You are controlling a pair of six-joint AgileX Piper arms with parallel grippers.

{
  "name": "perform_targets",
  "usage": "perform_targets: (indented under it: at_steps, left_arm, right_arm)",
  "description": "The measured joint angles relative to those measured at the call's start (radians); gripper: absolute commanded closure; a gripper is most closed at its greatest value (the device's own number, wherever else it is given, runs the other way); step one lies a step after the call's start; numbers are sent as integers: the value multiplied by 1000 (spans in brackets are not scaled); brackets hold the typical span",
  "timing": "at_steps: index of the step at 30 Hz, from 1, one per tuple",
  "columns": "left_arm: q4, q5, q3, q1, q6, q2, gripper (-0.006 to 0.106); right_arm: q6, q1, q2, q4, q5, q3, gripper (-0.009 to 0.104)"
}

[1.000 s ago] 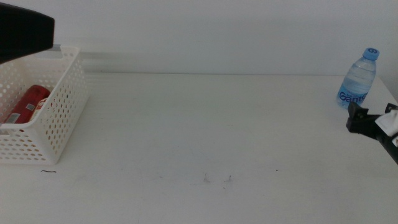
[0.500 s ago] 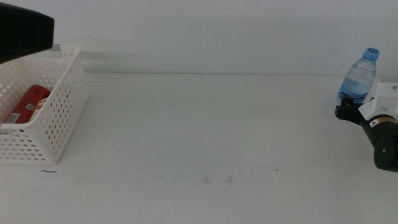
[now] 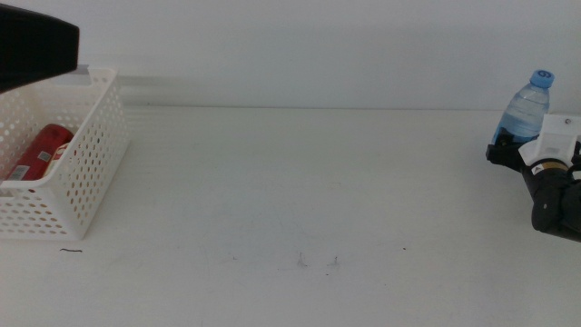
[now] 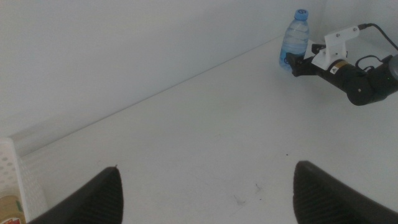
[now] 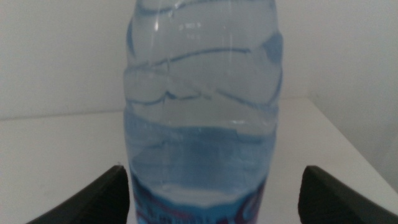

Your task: Use arms to grab the bottles and put them into the dustbin to the left of the table.

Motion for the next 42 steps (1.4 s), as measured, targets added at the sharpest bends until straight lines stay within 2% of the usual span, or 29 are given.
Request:
perform_targets:
  at_steps: [10, 12, 13, 14, 15, 16, 17, 22, 26, 35, 42]
  left_arm:
    - [0, 0, 0, 0, 0, 0, 7]
    - [0, 0, 0, 0, 0, 0, 7]
    - [0, 0, 0, 0, 0, 0, 7]
    - [0, 0, 0, 0, 0, 0, 7]
    - [0, 0, 0, 0, 2, 0, 7]
    - [0, 0, 0, 0, 4, 0, 7]
    - [0, 0, 0, 0, 4, 0, 7]
    - [0, 0, 0, 0, 4, 0, 7]
    - [0, 0, 0, 0, 4, 0, 7]
    - [0, 0, 0, 0, 4, 0, 7]
    - [0, 0, 0, 0, 4, 0, 7]
  right_arm:
    - [-4, 0, 91, 0, 0, -132, 11]
    - [-4, 0, 107, 0, 0, -161, 16]
    - [-4, 0, 112, 0, 4, -173, 25]
    - [-6, 0, 116, 0, 12, -183, 41]
    - [-8, 0, 116, 3, 23, -190, 58]
    - [-13, 0, 116, 3, 30, -194, 82]
    - [-15, 0, 116, 3, 42, -199, 96]
    - [-1, 52, 60, 2, 160, -199, 97]
    - [3, 195, -2, -45, 249, -219, 97]
    - [3, 516, 41, -162, 293, -410, 97]
    - [3, 603, 173, -193, 313, -470, 95]
